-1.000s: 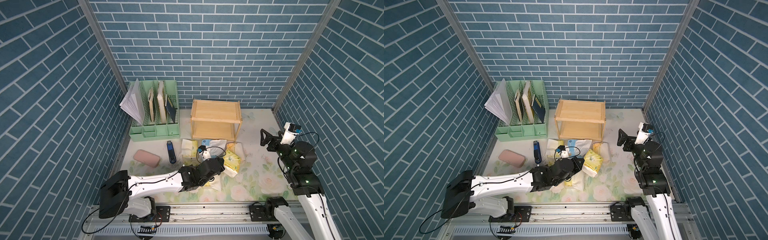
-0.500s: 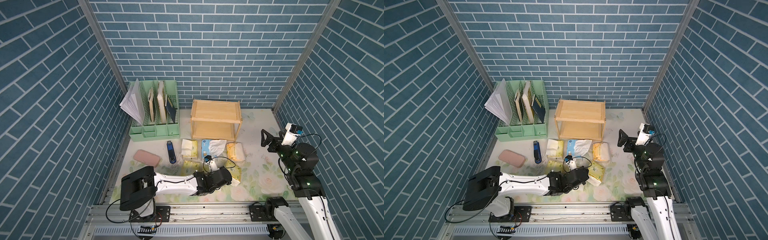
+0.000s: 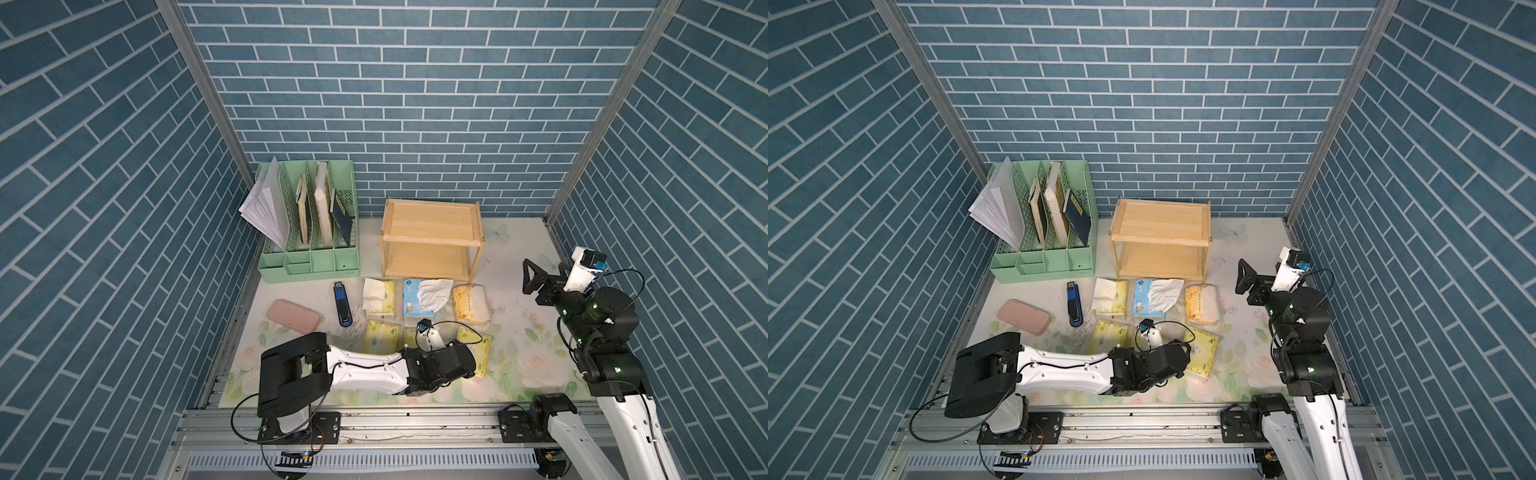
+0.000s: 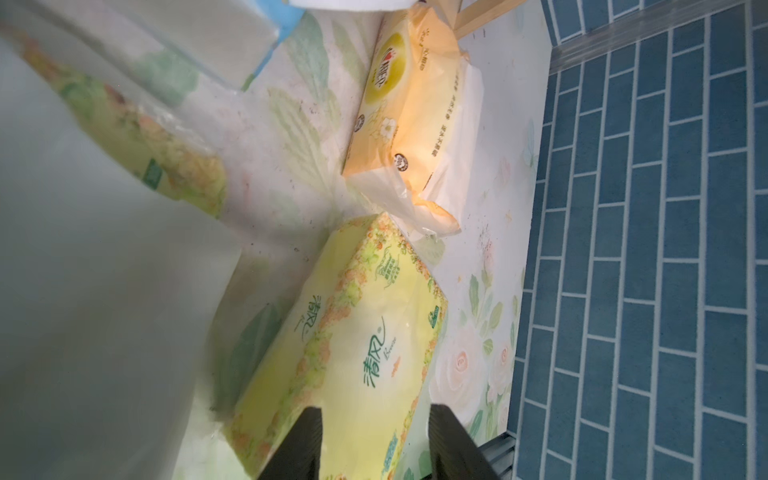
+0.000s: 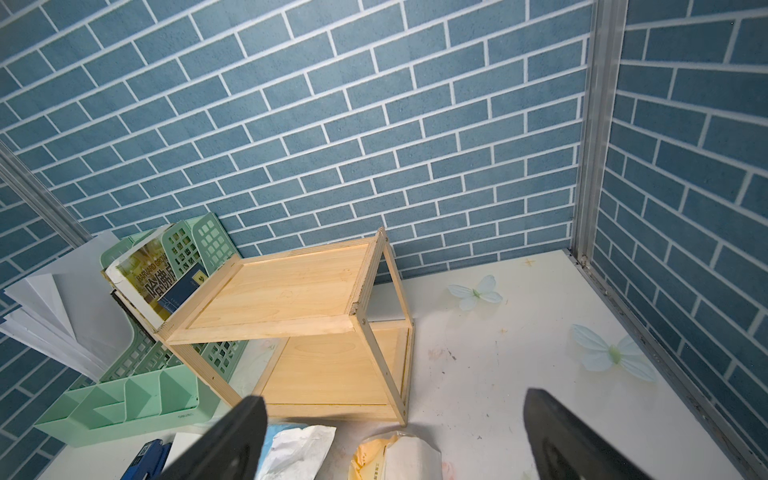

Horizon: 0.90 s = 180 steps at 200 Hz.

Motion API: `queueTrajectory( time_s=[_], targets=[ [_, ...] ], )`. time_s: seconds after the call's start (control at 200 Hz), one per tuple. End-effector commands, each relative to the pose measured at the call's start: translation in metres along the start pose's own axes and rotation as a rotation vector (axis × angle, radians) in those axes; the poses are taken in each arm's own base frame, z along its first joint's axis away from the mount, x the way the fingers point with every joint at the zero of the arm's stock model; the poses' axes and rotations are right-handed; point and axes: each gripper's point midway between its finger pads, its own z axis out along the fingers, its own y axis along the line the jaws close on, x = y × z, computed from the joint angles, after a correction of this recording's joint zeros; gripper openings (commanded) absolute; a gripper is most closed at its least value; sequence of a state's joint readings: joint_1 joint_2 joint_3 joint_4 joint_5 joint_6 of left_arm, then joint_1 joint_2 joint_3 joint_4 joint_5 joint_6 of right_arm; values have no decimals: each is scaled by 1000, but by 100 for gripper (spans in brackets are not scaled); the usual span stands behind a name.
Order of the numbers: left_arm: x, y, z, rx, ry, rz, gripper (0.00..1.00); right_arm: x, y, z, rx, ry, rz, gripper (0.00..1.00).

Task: Remove the tissue boxes from the shelf
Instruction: Place the box of tissues at the center of the board.

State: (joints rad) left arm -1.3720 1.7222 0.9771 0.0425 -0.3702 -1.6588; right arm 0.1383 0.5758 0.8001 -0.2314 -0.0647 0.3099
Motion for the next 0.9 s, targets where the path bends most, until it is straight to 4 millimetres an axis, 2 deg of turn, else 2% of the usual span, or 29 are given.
queueTrajectory(
  time_s=[0.0, 0.135, 0.24, 0.36, 0.485, 0.73, 0.895],
  targets=[
    [5, -2, -2, -14, 9, 3, 53, 3, -1, -2, -1, 0, 18, 100],
    [-10, -7, -15, -31, -61, 38, 58, 4, -1, -3, 1, 7, 10, 100],
    [-19, -5, -21, -37, -92, 39, 70, 4, -1, -5, 1, 8, 0, 100],
    [-11, 2, -14, -40, -49, 29, 83, 2, 0, -6, 1, 6, -10, 100],
    [-1, 5, -2, -42, 5, 29, 92, 0, 0, -7, 0, 4, -11, 100],
    [4, 2, 12, -36, 43, 66, 95, 0, 0, -10, 1, 6, -15, 100],
    [20, -9, 20, 2, 118, 99, 95, 2, 0, -9, 3, 12, -14, 100]
  ],
)
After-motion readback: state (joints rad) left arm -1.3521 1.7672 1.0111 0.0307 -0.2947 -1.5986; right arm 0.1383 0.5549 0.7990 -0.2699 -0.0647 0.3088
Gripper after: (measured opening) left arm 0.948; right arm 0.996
